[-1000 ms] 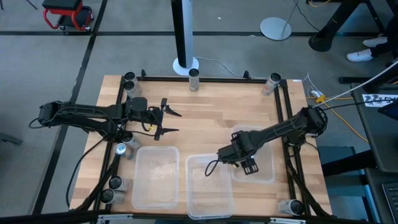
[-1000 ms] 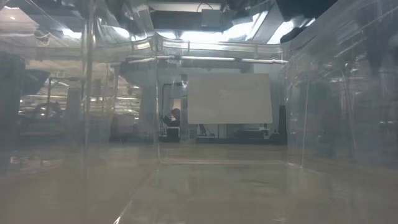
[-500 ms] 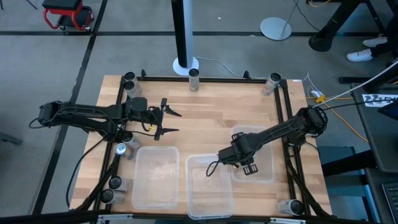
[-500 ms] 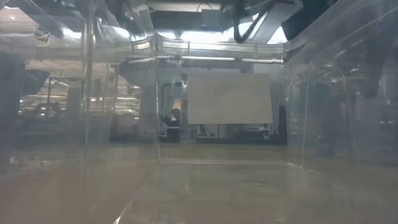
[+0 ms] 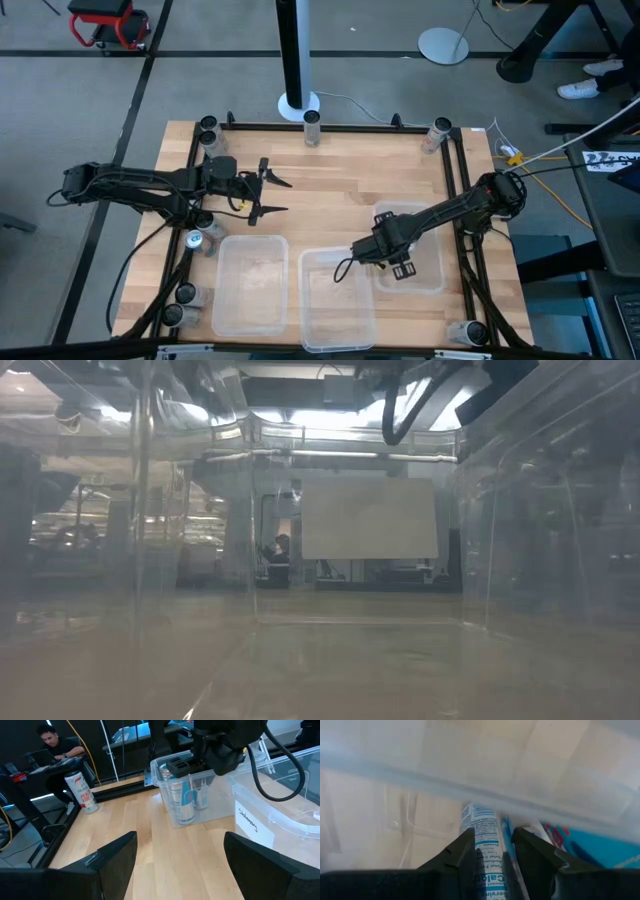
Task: Sort soda cans
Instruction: Put the bottom blue soda can into the right transparent bin, then put the blue soda can into the right transparent bin
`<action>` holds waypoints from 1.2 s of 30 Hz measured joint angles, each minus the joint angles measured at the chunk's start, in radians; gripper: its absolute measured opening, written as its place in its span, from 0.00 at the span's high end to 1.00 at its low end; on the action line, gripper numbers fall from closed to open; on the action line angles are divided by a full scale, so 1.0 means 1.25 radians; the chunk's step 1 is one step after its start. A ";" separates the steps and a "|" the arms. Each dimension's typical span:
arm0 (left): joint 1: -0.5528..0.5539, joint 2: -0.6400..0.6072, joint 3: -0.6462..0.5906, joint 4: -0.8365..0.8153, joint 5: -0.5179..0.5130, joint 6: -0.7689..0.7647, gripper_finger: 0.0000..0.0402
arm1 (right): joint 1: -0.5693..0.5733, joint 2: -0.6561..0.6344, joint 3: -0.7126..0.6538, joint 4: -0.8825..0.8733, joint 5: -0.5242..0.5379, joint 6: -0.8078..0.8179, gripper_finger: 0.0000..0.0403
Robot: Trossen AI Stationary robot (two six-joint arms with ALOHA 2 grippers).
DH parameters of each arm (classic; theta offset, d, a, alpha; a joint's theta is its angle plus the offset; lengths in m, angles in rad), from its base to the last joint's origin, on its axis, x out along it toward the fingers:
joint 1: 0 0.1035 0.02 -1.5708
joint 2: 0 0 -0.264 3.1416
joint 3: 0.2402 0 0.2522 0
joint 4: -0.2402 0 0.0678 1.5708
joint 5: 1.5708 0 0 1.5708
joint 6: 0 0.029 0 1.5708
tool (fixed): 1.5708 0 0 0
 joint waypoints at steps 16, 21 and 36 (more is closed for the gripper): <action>0.000 0.000 0.000 0.000 0.000 0.000 0.28 | 0.001 0.001 -0.002 -0.117 -0.046 0.021 0.66; 0.000 0.000 0.000 0.000 0.000 0.000 0.28 | 0.001 0.000 -0.001 -0.094 -0.048 0.009 0.66; 0.002 0.000 0.014 -0.008 -0.098 -0.093 0.28 | 0.006 -0.013 0.337 -0.203 0.195 -0.158 0.66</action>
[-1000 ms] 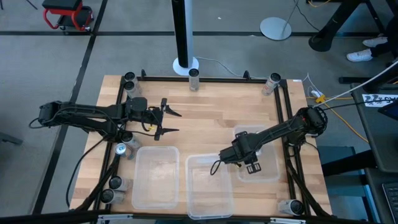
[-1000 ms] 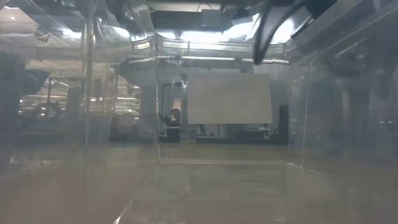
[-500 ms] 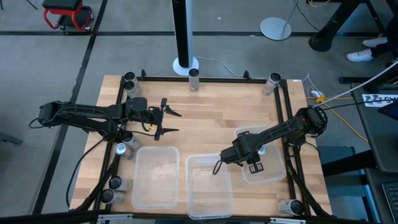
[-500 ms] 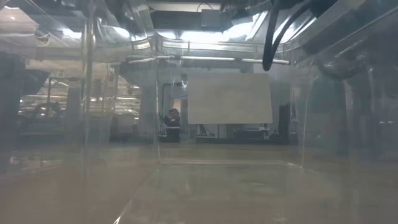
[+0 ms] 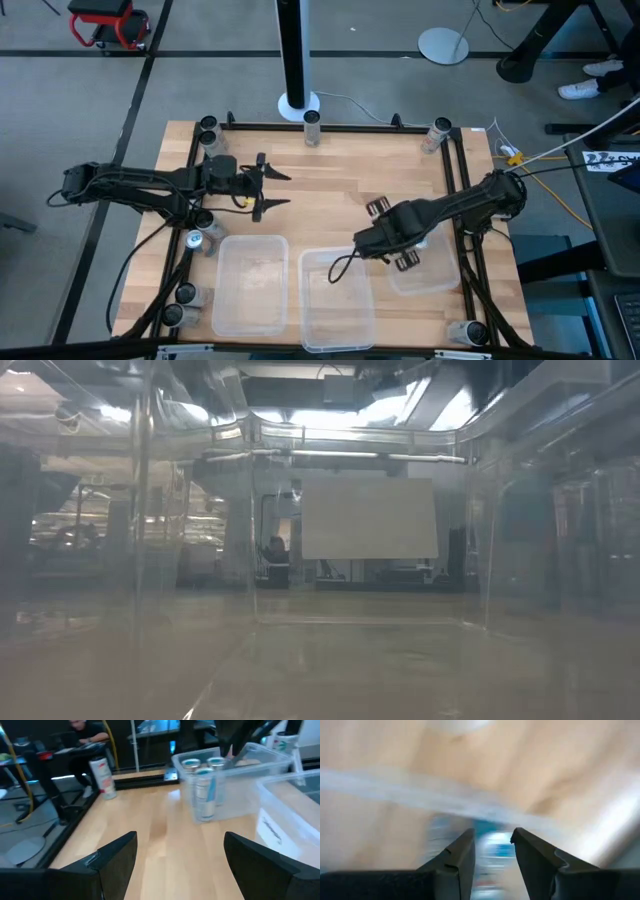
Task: Sort soda cans
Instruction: Put the blue soda can into the right transparent bin
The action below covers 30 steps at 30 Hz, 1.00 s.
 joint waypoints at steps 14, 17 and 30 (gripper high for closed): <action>0.062 0.000 0.383 -0.547 -0.187 -0.070 0.28 | -0.122 -0.025 -0.056 0.229 0.444 -0.458 0.66; 0.097 0.000 0.423 -0.635 -0.206 -0.113 0.28 | -0.182 -0.025 -0.095 0.311 0.446 -0.557 0.66; 0.104 0.001 0.539 -1.125 -0.277 -0.413 0.28 | -0.303 -0.140 -0.391 0.787 0.305 -0.830 0.66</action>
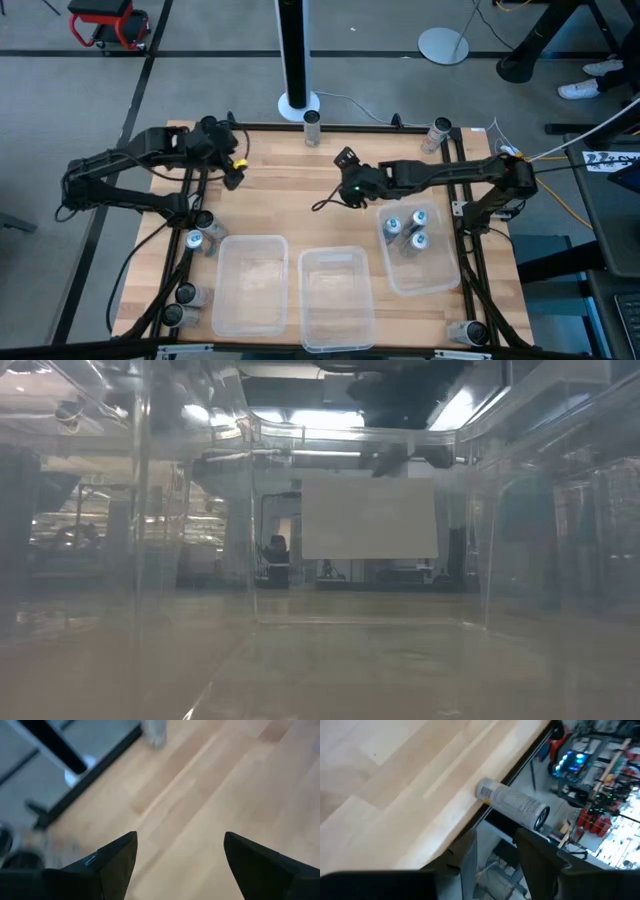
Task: Sort soda cans
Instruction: Put the blue soda can into the right transparent bin
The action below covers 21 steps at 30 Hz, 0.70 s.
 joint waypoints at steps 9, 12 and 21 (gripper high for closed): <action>-0.098 0.016 0.139 -0.302 0.039 -0.267 0.28 | 0.018 -0.118 -0.245 0.250 -0.037 0.020 0.66; -0.158 0.013 0.133 -0.292 0.112 -0.300 0.28 | 0.039 -0.124 -0.279 0.280 -0.035 0.030 0.66; -0.347 0.052 0.122 -0.299 0.121 -0.461 0.28 | 0.084 -0.126 -0.280 0.321 -0.017 0.029 0.66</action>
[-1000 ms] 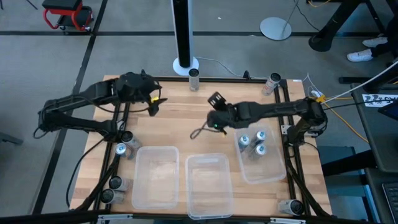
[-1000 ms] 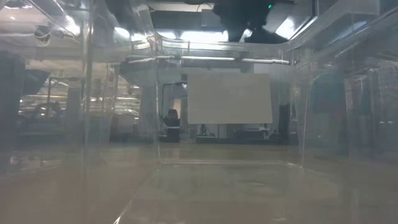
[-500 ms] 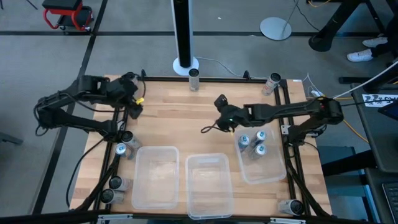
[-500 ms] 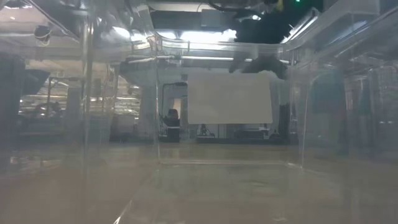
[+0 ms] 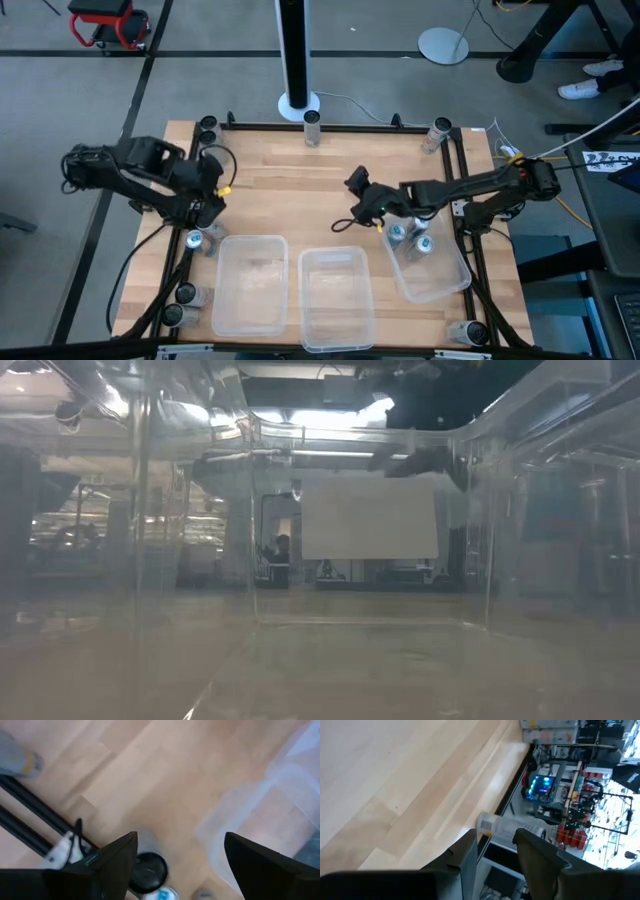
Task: Sort soda cans
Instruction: Put the blue soda can into the right transparent bin
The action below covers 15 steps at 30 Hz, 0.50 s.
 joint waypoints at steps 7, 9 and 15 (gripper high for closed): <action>-0.174 0.032 0.000 0.000 0.042 -0.194 0.28 | -0.002 0.000 0.003 0.001 0.002 0.004 0.66; -0.225 0.051 0.000 -0.001 0.043 -0.249 0.28 | -0.002 0.000 0.003 0.000 0.002 0.004 0.66; -0.360 0.135 -0.001 0.000 0.077 -0.386 0.28 | -0.002 0.000 0.003 0.000 0.002 0.005 0.66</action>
